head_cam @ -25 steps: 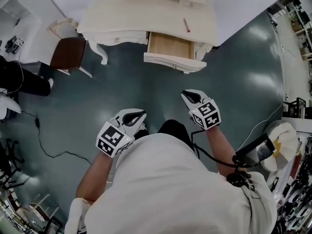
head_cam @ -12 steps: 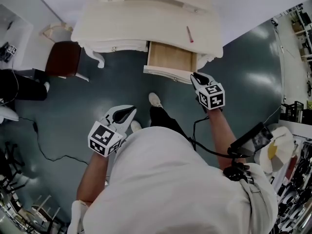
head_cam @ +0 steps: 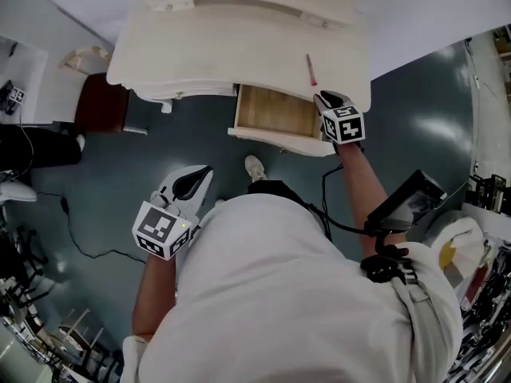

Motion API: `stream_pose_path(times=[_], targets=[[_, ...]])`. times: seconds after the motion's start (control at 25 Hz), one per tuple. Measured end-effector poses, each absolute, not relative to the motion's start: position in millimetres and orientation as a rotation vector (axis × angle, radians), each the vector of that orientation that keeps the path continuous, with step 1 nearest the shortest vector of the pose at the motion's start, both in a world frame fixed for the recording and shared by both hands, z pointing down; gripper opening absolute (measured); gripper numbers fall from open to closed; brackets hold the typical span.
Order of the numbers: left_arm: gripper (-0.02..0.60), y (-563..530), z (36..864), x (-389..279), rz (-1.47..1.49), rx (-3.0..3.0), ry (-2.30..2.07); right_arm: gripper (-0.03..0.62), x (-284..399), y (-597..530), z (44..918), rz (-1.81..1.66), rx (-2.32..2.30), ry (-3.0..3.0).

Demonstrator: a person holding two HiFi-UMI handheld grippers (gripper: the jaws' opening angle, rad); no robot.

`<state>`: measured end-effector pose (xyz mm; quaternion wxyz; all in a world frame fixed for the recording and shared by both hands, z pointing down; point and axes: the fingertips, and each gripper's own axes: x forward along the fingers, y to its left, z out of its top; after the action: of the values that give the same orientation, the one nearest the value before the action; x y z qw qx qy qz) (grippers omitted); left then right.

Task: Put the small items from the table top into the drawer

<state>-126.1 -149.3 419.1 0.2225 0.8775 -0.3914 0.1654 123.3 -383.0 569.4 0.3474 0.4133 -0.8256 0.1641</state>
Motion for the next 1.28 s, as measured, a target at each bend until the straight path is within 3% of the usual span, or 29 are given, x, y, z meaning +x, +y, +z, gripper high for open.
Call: stream_pose_path(times=[0.84, 1.28], targets=[[0.002, -187.7, 421.4, -129.9, 0.482, 2.273, -1.254, 0.096, 123.5, -484.3, 642.5, 0.556, 1.058, -2.046], [0.002, -186.6, 423.4, -127.8, 0.478, 2.278, -1.253, 0.046, 128.2, -481.6, 641.2, 0.611, 1.087, -2.044]])
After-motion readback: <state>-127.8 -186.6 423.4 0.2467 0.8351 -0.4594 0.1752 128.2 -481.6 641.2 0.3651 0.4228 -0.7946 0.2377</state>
